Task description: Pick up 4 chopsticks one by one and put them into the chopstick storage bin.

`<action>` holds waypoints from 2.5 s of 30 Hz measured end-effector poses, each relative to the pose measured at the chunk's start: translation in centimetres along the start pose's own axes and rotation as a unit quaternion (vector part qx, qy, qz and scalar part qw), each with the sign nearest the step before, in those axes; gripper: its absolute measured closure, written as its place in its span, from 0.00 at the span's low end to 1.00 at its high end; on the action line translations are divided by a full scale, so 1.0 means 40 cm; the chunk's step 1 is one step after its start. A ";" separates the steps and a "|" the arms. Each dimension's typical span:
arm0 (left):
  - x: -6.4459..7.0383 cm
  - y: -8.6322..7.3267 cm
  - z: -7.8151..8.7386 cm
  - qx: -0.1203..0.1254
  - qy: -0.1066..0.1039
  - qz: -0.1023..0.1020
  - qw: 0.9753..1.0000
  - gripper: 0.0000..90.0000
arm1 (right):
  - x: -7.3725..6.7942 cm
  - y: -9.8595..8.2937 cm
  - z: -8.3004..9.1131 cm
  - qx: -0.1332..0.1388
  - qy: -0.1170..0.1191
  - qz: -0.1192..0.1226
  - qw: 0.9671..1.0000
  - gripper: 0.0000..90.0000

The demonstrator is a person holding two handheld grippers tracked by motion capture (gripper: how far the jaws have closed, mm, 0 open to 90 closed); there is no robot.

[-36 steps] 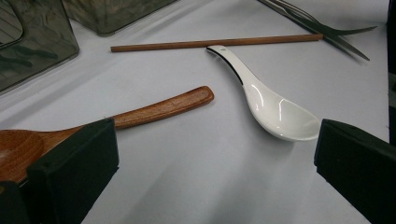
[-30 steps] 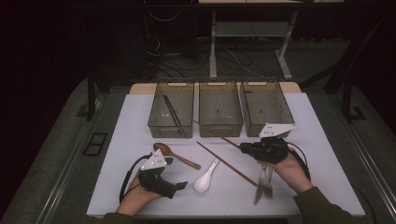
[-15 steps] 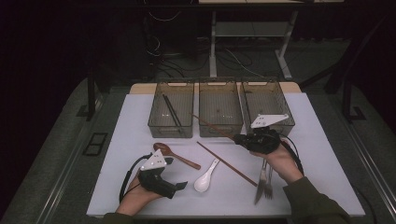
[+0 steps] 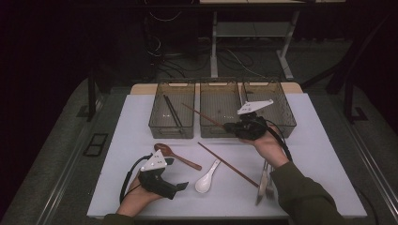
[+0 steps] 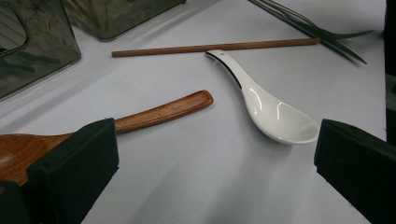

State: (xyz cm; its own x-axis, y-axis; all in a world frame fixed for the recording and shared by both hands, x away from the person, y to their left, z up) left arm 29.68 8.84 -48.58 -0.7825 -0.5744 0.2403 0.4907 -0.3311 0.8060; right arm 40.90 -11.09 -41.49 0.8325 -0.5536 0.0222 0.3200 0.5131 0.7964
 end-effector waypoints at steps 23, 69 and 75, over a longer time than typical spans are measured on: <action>0.001 0.004 0.004 0.006 -0.004 0.001 1.000 0.00 | 0.045 0.157 -0.161 -0.023 -0.020 -0.017 0.999 0.93; 0.008 0.009 0.004 0.013 -0.019 0.004 1.000 0.00 | 0.046 0.252 -0.396 -0.089 -0.048 -0.044 0.994 0.62; 0.007 0.007 0.004 0.011 -0.018 0.002 1.000 0.00 | 0.036 0.259 -0.355 -0.063 -0.023 -0.039 0.997 0.54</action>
State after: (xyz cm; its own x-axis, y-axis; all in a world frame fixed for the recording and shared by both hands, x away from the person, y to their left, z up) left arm 29.52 8.70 -48.20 -0.7942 -0.5483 0.2618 0.4850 -0.3126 0.8167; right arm 51.83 2.76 -41.81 0.7815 -0.6238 -0.0065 0.4397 0.5435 0.7150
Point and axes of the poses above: each handheld gripper's, and its own axes: z roughly backward along the jaws, y roughly out of its top, x roughly to its right, the point moved 9 cm from there along -z, roughly forward along the jaws, and after that the axes turned 8 degrees about z, right-handed, at the moved point
